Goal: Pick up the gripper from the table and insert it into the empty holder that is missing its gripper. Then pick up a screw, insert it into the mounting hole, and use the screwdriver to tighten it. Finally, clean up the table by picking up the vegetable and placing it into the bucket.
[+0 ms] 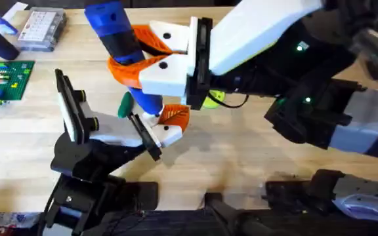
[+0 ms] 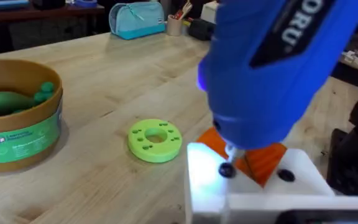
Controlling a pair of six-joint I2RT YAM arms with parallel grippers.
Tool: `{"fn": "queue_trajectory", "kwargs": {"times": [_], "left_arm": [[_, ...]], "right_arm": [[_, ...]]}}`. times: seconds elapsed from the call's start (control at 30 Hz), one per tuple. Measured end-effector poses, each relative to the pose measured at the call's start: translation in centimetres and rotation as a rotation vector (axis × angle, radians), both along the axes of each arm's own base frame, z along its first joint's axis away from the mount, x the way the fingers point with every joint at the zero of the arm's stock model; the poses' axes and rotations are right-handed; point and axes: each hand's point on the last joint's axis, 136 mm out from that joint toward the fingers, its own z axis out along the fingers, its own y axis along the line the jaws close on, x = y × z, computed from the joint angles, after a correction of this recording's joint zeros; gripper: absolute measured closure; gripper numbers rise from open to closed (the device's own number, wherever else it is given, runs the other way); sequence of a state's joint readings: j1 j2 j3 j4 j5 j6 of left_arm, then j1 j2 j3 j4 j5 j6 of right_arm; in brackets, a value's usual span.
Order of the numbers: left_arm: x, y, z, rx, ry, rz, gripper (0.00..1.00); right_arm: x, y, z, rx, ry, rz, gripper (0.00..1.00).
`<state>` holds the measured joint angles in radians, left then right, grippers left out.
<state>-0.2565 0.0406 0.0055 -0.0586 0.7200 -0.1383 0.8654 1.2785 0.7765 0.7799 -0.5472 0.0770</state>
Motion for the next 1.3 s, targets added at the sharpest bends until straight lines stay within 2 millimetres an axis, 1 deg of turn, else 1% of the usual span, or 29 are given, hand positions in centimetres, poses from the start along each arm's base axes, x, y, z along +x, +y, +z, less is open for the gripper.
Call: {"fn": "queue_trajectory", "kwargs": {"times": [1.1,1.2,1.23,1.3], "left_arm": [[0.0,0.0,0.0,0.000,0.000,0.002,0.990],[0.0,0.0,0.0,0.000,0.000,0.002,0.990],[0.0,0.0,0.0,0.000,0.000,0.002,0.990],[0.0,0.0,0.0,0.000,0.000,0.002,0.990]], "right_arm": [[0.2,0.2,-0.3,0.000,0.001,0.001,0.934],[0.0,0.1,0.1,0.020,-0.013,0.003,0.935],[0.0,0.0,0.6,0.039,-0.026,0.004,0.935],[-0.1,-0.6,2.2,0.102,-0.058,0.002,0.936]]}}
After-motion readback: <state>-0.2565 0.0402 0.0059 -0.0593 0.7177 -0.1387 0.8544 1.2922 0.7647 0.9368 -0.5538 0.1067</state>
